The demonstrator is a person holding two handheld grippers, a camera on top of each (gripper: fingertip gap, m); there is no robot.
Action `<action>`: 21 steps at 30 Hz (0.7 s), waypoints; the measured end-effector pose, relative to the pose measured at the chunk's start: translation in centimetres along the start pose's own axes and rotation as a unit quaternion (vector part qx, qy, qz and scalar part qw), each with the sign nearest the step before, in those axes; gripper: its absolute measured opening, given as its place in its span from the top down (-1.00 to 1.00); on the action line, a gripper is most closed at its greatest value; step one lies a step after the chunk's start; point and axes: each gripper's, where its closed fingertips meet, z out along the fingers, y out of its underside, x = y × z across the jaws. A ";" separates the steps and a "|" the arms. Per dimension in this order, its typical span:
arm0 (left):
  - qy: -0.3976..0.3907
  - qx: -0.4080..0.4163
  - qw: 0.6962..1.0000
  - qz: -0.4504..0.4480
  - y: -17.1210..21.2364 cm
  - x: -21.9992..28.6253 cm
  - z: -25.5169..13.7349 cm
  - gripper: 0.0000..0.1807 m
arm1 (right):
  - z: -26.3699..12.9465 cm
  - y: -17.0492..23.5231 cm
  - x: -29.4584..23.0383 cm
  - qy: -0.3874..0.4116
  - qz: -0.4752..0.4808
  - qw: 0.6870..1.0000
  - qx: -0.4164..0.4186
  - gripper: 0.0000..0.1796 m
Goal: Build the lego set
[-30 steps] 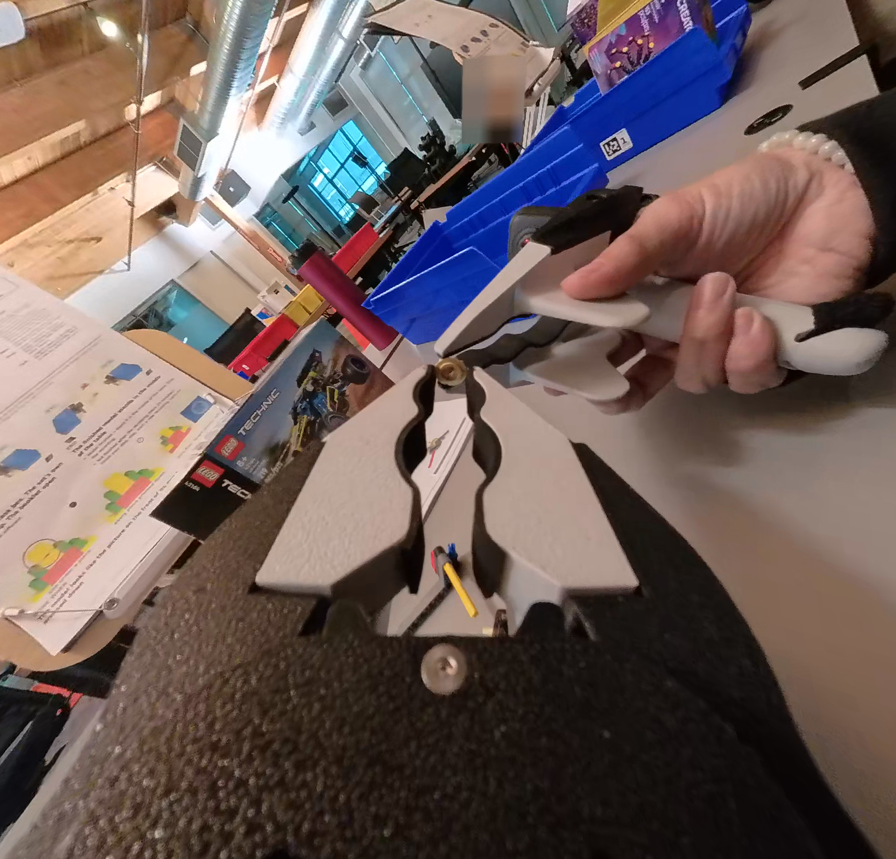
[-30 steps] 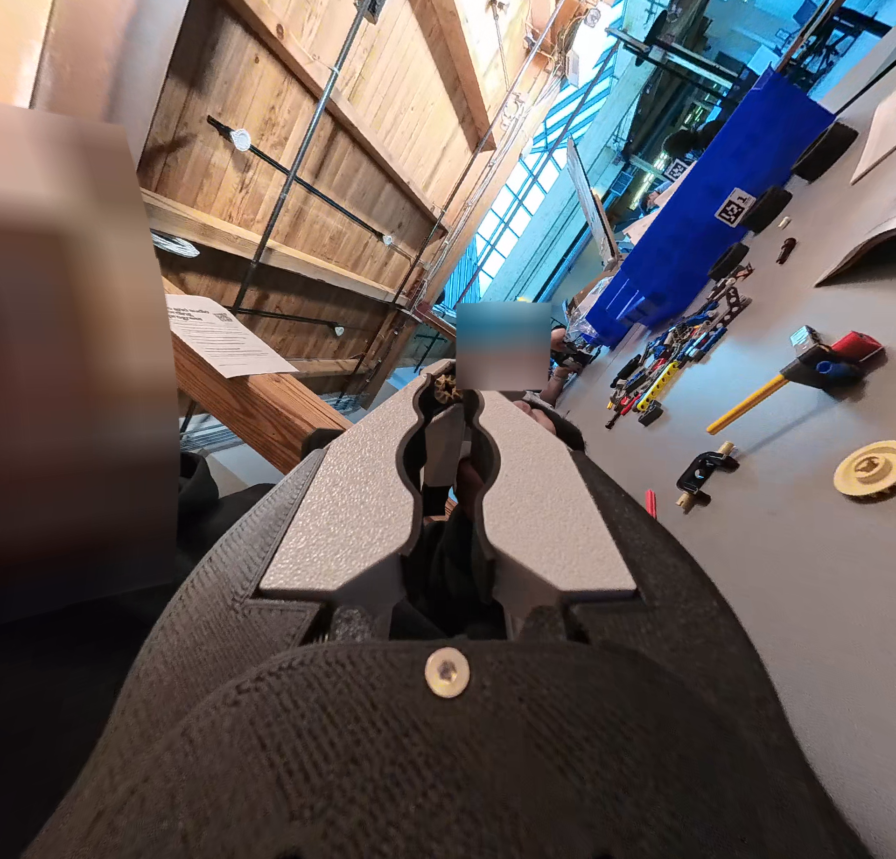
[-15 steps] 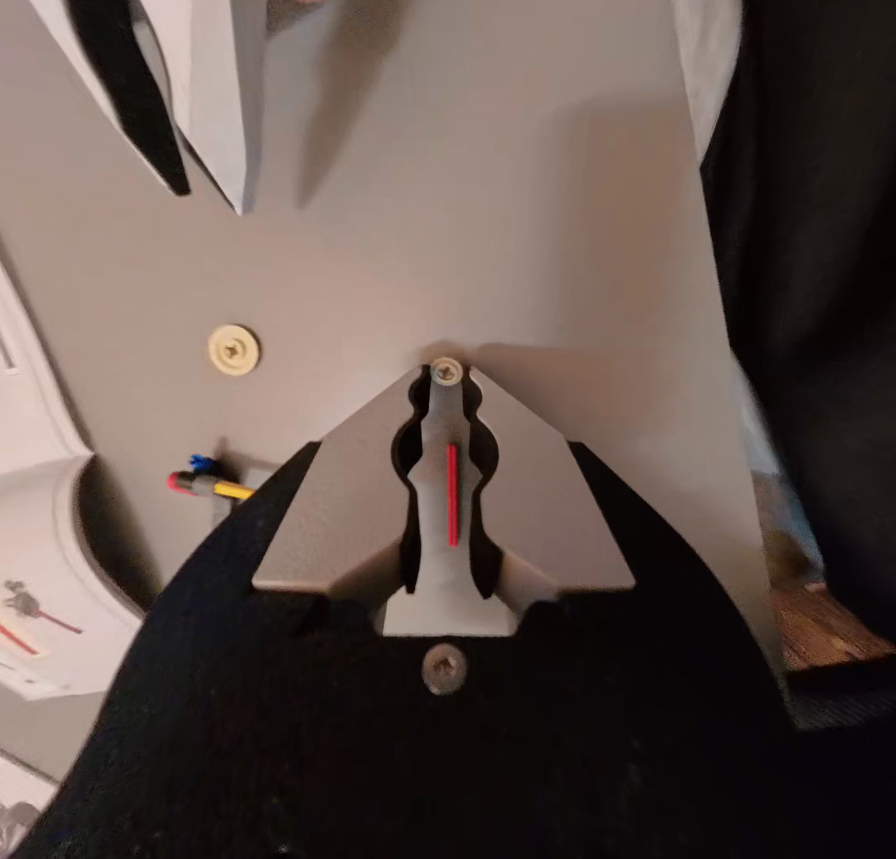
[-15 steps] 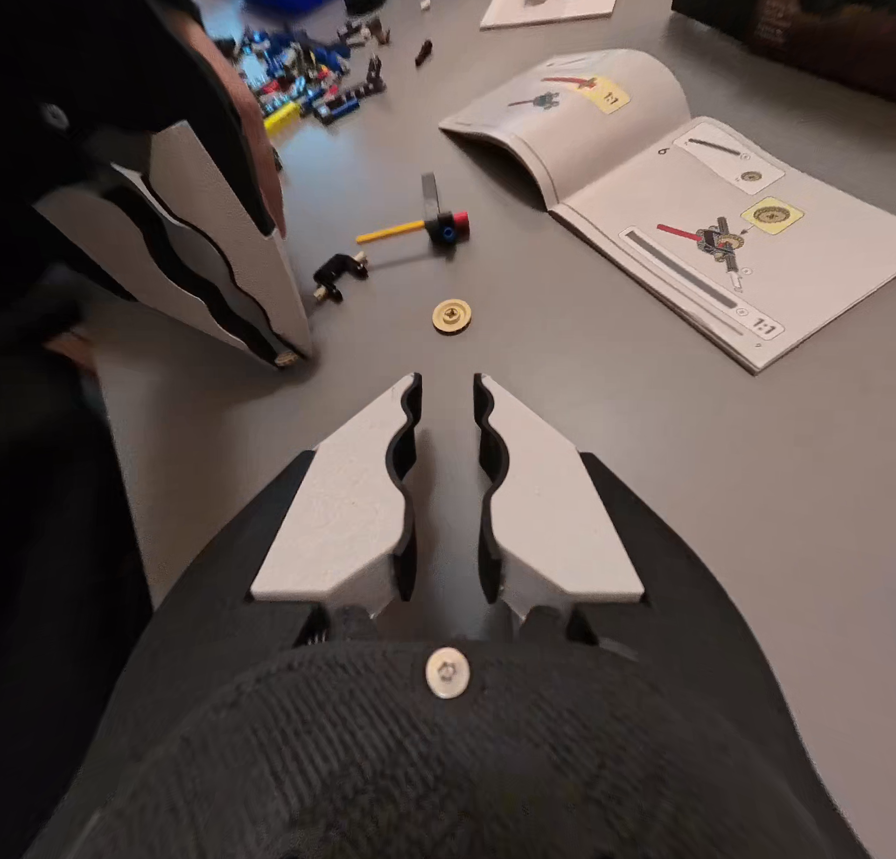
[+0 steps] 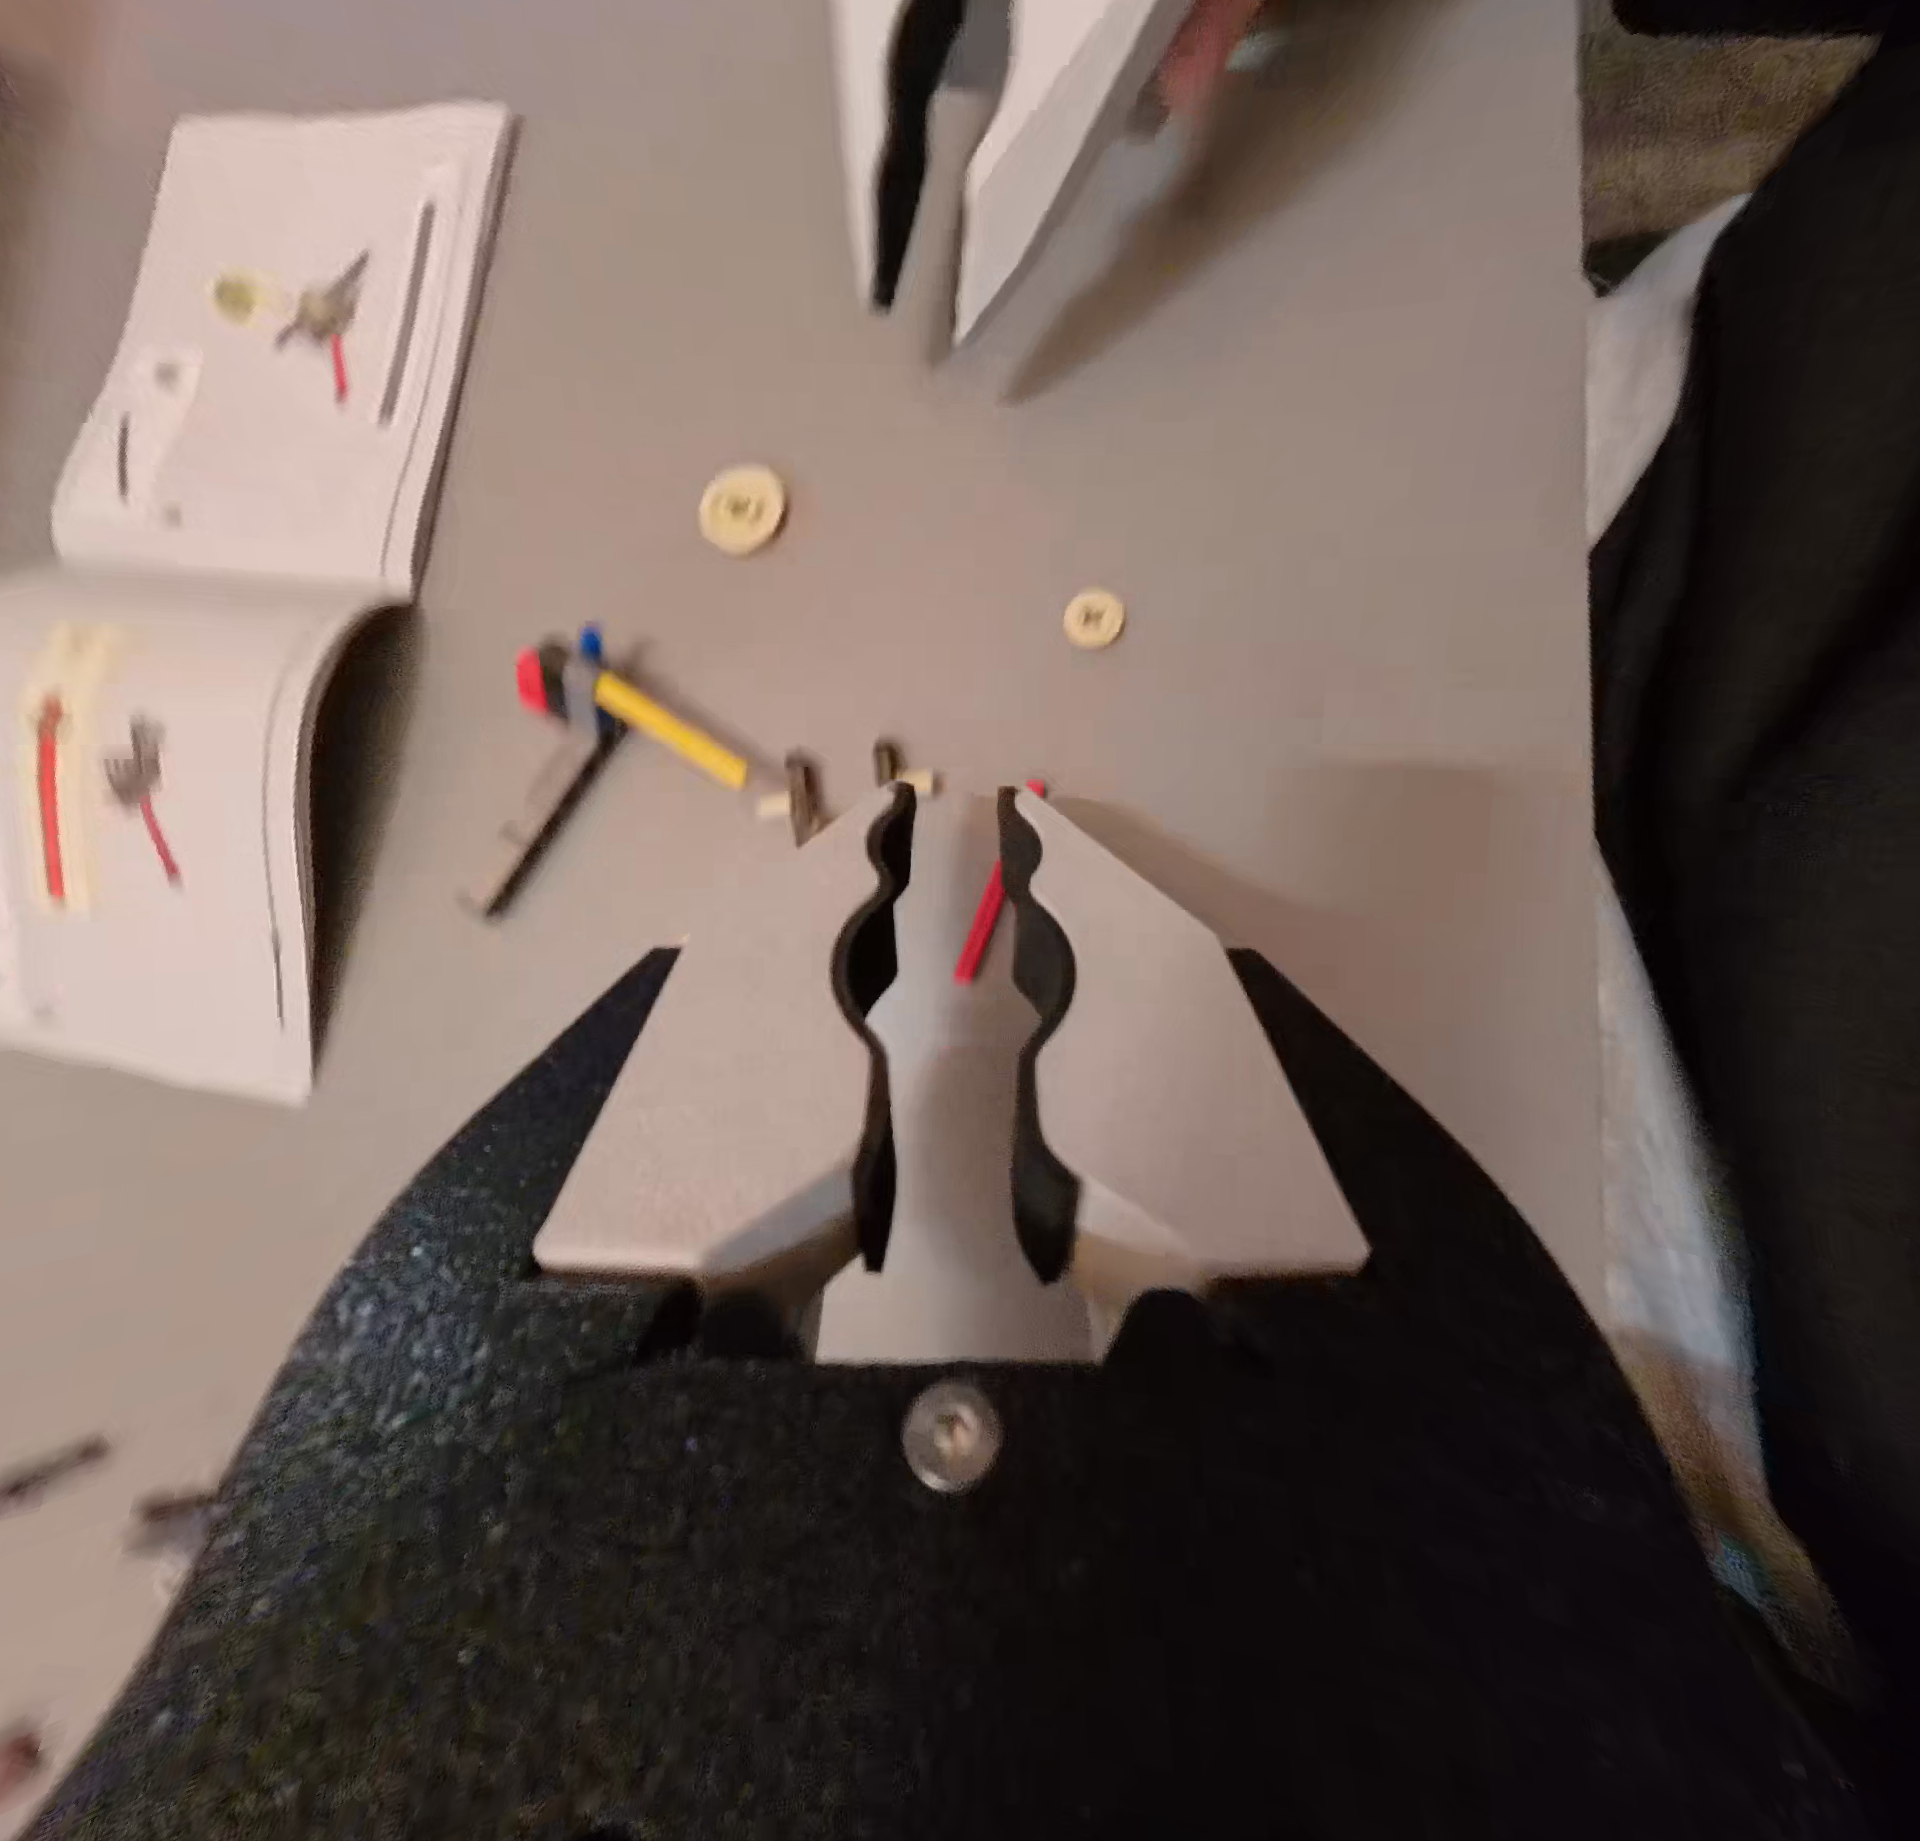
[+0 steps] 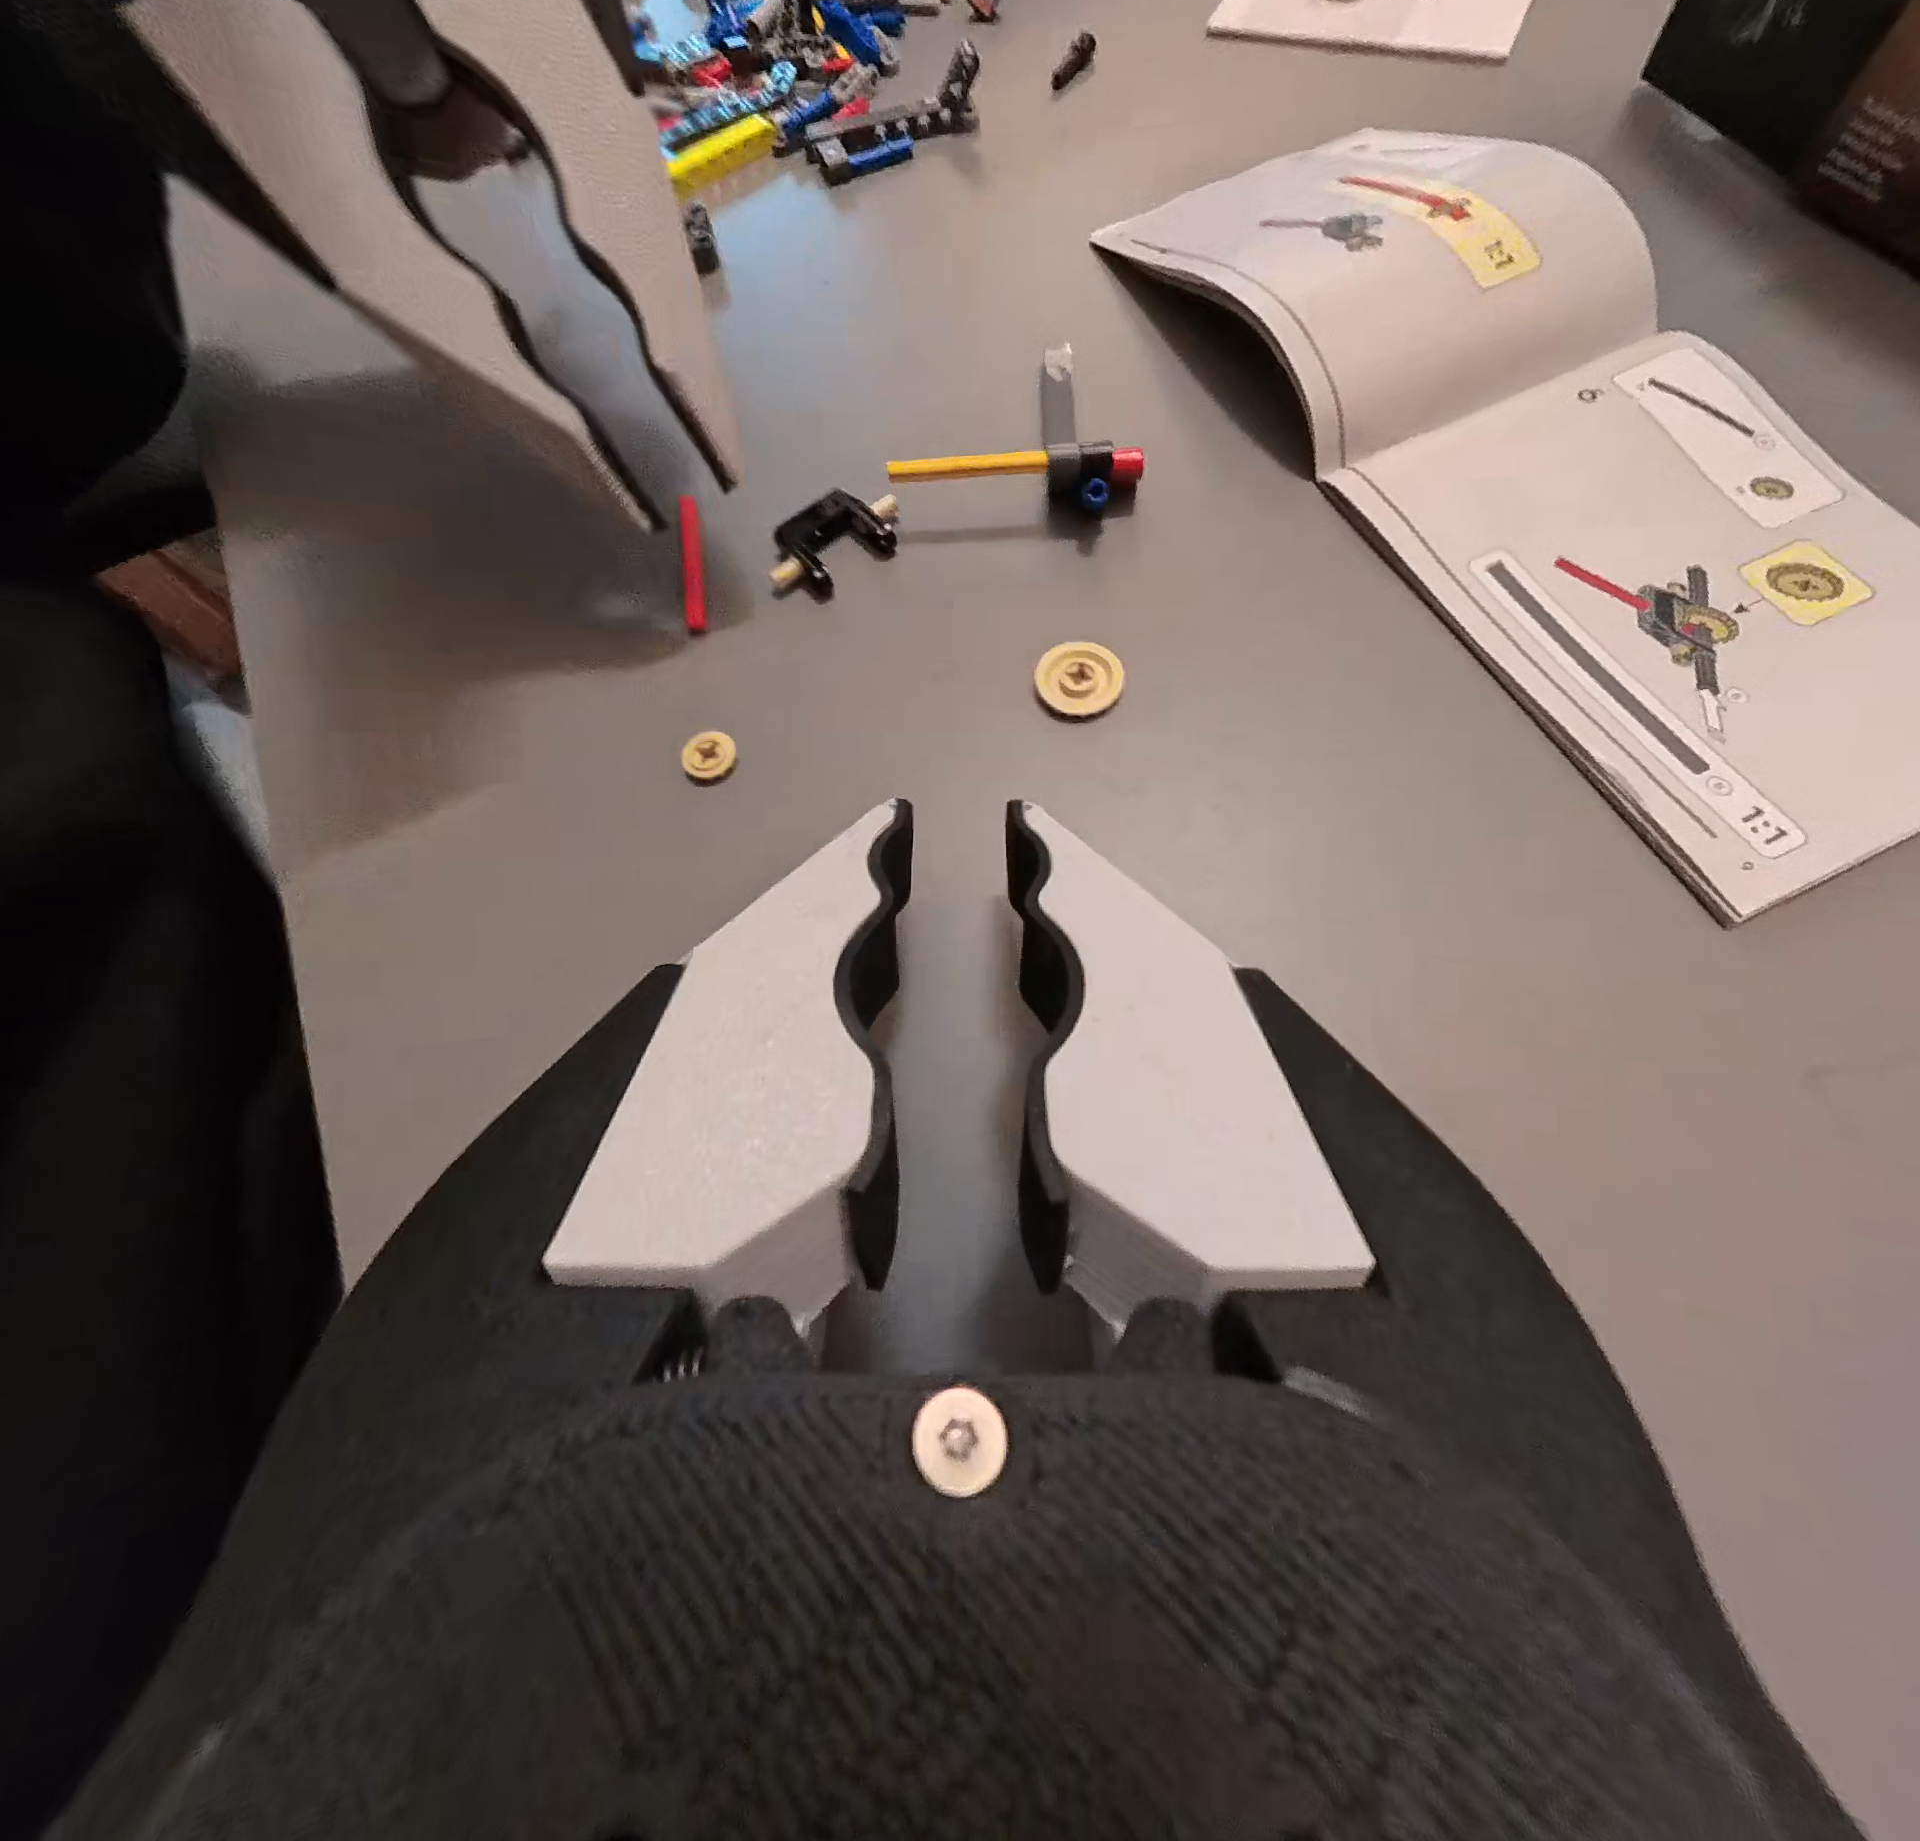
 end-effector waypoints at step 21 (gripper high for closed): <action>0.019 0.027 0.999 -0.031 2.7 1.3 0.0 0.98 | 5.0 -3.7 -7.0 -0.037 -0.215 0.976 -0.005 0.78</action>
